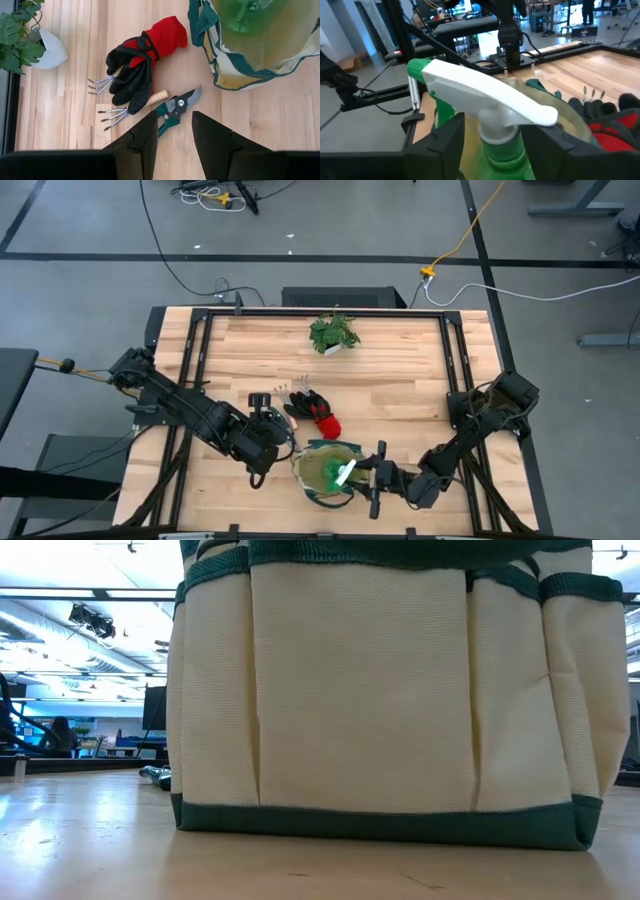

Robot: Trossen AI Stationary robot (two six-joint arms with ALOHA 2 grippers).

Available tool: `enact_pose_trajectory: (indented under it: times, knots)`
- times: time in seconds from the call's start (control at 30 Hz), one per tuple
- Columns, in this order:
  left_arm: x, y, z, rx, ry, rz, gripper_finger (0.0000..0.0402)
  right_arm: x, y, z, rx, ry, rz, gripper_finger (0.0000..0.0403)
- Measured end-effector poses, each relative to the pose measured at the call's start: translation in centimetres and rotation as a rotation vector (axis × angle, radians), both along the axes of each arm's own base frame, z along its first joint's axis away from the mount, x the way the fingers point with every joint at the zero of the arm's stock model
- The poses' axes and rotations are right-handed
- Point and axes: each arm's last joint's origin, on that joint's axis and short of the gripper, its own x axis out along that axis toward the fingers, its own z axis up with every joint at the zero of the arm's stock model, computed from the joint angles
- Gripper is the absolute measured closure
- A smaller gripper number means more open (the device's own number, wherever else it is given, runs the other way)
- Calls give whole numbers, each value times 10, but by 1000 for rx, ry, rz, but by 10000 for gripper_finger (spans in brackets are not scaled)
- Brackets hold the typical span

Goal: Pick & Place Garden tools in Gardening bag
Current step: Put the green spray bottle into the gray gardening bag, then put the dark green shear scissors into the gray gardening bag

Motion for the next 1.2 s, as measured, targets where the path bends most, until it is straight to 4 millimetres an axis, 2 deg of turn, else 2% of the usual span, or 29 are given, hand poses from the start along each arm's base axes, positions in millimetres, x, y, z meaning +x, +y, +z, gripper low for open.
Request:
enact_pose_trajectory:
  times: [0.4, 0.63, 0.87, 1.1, 1.2]
  knots:
    - [0, 0, 0, 8, 6, -22, 273, -8, 0, 8, -4, 24, -27, 250]
    - [0, 0, 0, 9, 7, -22, 273, -10, -2, 0, 50, 73, -38, 252]
    - [0, 0, 0, 10, 7, -23, 273, -11, -1, 6, 49, 60, -3, 252]
    - [0, 0, 0, 11, 9, -24, 273, -11, -3, 7, -20, 58, -48, 252]
    - [-1, 0, -1, 11, 25, -26, 273, -13, -5, 14, -23, 42, -60, 252]
